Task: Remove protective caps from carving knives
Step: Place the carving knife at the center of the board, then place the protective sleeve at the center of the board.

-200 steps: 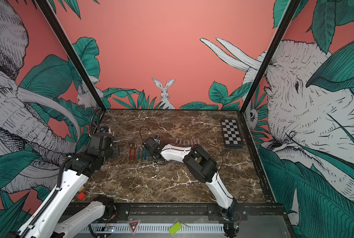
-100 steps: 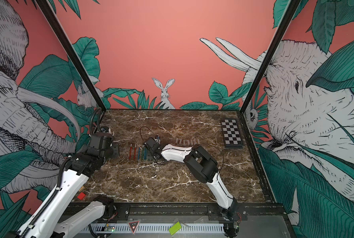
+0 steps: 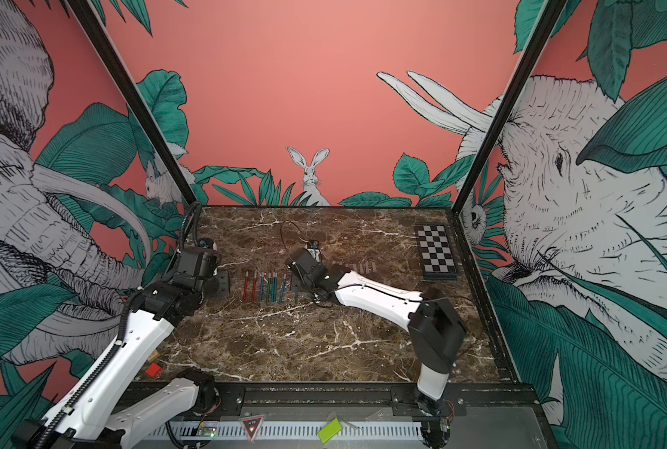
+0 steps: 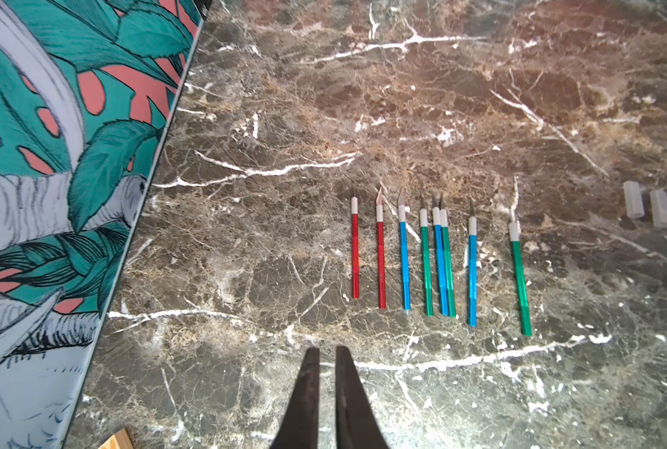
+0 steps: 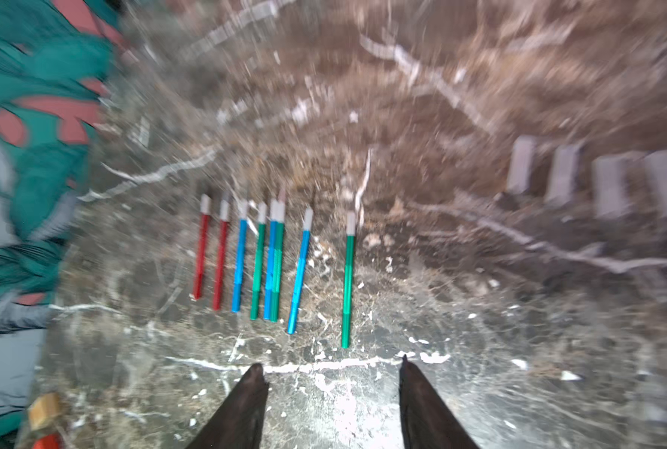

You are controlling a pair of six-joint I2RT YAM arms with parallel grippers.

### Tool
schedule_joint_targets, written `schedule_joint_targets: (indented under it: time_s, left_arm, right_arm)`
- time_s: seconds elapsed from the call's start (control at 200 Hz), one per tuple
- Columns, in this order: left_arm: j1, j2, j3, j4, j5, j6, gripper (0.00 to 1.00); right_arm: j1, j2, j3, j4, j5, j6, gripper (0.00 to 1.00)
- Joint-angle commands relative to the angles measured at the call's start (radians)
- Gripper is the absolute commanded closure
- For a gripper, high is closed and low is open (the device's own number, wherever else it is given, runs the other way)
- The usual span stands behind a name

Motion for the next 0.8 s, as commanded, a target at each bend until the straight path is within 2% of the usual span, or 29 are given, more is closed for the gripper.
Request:
schedule_joint_targets:
  time_s: [0.0, 0.11, 0.295, 0.375, 0.475, 0.54, 0.655, 0.795]
  left_arm:
    - [-0.007, 0.018, 0.026, -0.012, 0.024, 0.006, 1.00]
    - [-0.009, 0.036, 0.038, -0.017, 0.032, -0.001, 1.00]
    - [-0.008, 0.061, 0.050, -0.029, 0.051, -0.015, 1.00]
    - [-0.019, 0.075, 0.058, -0.028, 0.073, -0.037, 1.00]
    - [-0.073, 0.134, 0.124, -0.053, 0.052, -0.043, 1.00]
    - [-0.108, 0.180, 0.176, -0.073, 0.032, -0.052, 1.00]
    - [-0.118, 0.251, 0.241, -0.069, 0.088, -0.094, 1.00]
    - [-0.164, 0.388, 0.332, -0.059, 0.163, -0.138, 1.00]
  right_arm:
    - [0.000, -0.142, -0.151, -0.040, 0.051, -0.077, 0.38]
    - [-0.016, -0.234, -0.269, 0.000, -0.035, -0.137, 0.38]
    - [-0.039, -0.184, -0.288, 0.012, -0.154, -0.162, 0.39]
    - [-0.044, -0.174, -0.266, -0.025, -0.149, -0.175, 0.39]
    - [-0.052, -0.202, -0.337, 0.083, -0.141, -0.180, 0.39]
    - [-0.076, -0.176, -0.357, 0.138, -0.178, -0.173, 0.39]
    - [-0.099, -0.097, -0.301, 0.106, -0.242, -0.186, 0.42]
    - [-0.104, -0.215, -0.417, 0.186, -0.186, -0.177, 0.41]
